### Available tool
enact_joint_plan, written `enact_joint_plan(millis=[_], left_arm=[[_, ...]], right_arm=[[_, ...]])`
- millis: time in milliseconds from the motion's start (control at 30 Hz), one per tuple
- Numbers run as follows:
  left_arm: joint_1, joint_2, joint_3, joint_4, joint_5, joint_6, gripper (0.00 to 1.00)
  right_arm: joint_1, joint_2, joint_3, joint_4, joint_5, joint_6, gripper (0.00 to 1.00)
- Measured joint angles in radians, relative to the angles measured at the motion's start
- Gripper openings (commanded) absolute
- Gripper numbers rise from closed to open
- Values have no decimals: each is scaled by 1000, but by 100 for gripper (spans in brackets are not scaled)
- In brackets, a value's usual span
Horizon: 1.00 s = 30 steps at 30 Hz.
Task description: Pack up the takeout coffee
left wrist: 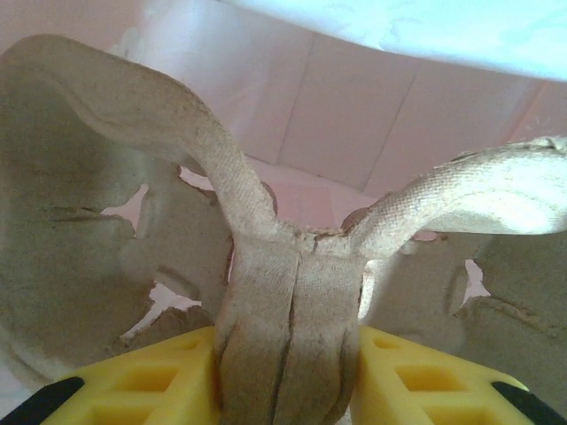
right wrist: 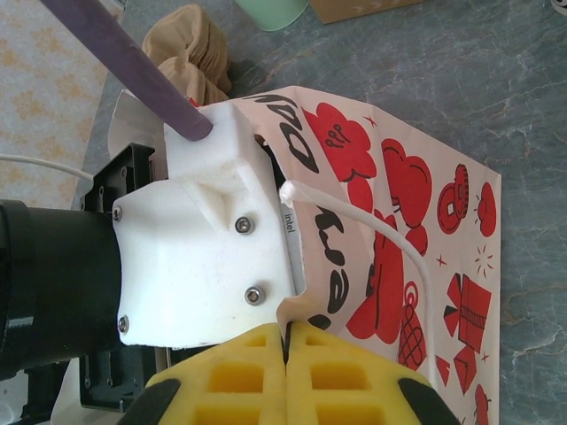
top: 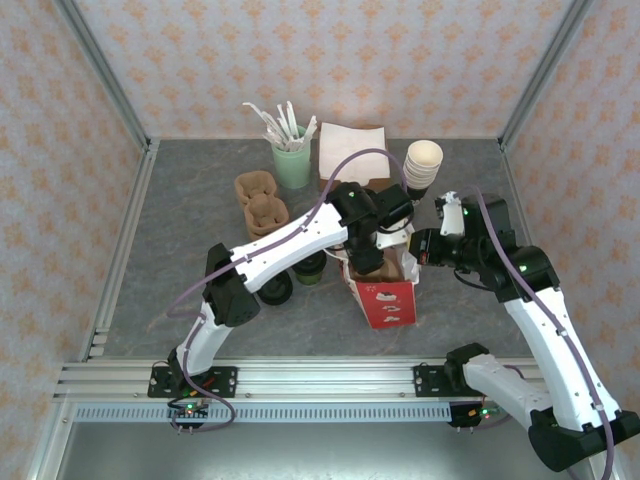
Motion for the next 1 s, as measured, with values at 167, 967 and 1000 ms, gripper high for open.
enact_joint_plan(millis=[167,967,1000], left_arm=[[-8,18,27,-3,-3,0,39],[-42,73,156,-147,-10,18,40],[-43,74,157,-149,-8,18,40]], right_arm=[[2,-5,21,-20,0,-37,26],[7,-64,-18,-31,-5,-55,36],[7,-66,-20,-31,-5,-55,34]])
